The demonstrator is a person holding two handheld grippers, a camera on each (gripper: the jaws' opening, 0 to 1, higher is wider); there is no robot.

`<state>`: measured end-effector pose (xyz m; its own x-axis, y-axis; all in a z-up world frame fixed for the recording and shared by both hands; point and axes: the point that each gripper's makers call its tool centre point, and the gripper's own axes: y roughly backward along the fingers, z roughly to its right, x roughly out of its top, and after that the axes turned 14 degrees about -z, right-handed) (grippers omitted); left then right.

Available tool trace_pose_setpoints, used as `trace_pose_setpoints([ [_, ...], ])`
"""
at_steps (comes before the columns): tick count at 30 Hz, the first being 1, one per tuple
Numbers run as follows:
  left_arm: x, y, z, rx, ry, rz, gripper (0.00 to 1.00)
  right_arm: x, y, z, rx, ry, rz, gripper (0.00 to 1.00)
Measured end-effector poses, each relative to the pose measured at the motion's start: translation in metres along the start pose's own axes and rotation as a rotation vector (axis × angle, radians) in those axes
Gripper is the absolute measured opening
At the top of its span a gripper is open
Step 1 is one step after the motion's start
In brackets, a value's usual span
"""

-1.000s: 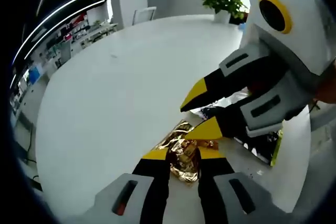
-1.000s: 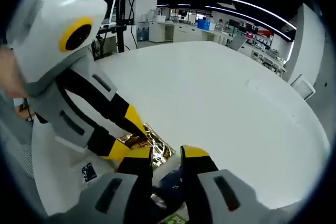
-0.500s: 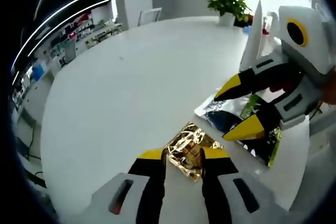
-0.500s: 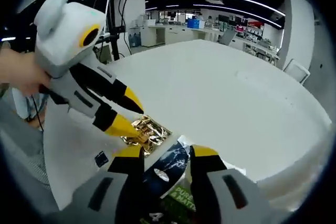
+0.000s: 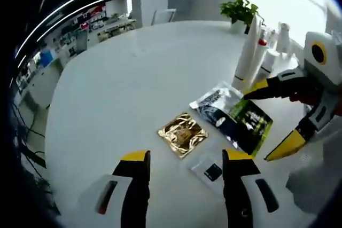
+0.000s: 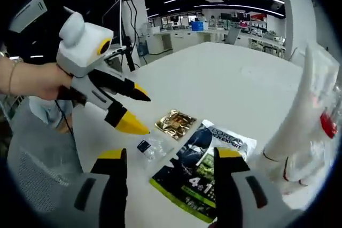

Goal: Arrange the skincare products in the storage area until every visible bottle or jar stands upright without overlapping.

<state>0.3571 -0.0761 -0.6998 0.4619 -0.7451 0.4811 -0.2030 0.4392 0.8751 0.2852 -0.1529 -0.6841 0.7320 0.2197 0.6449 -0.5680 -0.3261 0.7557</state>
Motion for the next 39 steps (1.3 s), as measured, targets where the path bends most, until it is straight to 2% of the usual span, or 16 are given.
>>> trace_pose_setpoints([
  [3,-0.012,0.012,0.007,-0.008,0.033,0.006,0.63,-0.012,0.015,0.001,-0.018,-0.031,-0.008,0.71],
  [8,-0.028,0.029,0.019,-0.034,0.105,0.041,0.71,-0.038,0.047,0.014,-0.099,-0.109,-0.001,0.81],
  [13,-0.039,0.044,0.031,-0.057,0.146,0.073,0.81,-0.06,0.081,0.042,-0.192,-0.232,0.045,0.91],
  [20,-0.052,0.066,0.046,-0.078,0.191,0.131,0.92,-0.081,0.114,0.066,-0.265,-0.325,0.091,0.98],
  [22,-0.058,0.068,0.051,-0.081,0.193,0.133,0.94,-0.085,0.12,0.068,-0.284,-0.364,0.111,1.0],
  [28,-0.073,0.07,0.065,-0.098,0.206,0.135,0.97,-0.099,0.126,0.063,-0.296,-0.407,0.122,1.0],
  [32,-0.08,0.07,0.067,-0.098,0.212,0.141,0.97,-0.106,0.126,0.059,-0.298,-0.421,0.126,1.0],
  [34,-0.081,0.071,0.067,-0.088,0.197,0.126,0.97,-0.107,0.127,0.059,-0.303,-0.426,0.127,1.0],
  [36,-0.077,0.071,0.066,-0.087,0.196,0.143,0.97,-0.106,0.127,0.059,-0.302,-0.427,0.131,1.0],
  [39,-0.079,0.069,0.065,-0.088,0.207,0.139,0.97,-0.103,0.127,0.057,-0.299,-0.415,0.137,1.0],
])
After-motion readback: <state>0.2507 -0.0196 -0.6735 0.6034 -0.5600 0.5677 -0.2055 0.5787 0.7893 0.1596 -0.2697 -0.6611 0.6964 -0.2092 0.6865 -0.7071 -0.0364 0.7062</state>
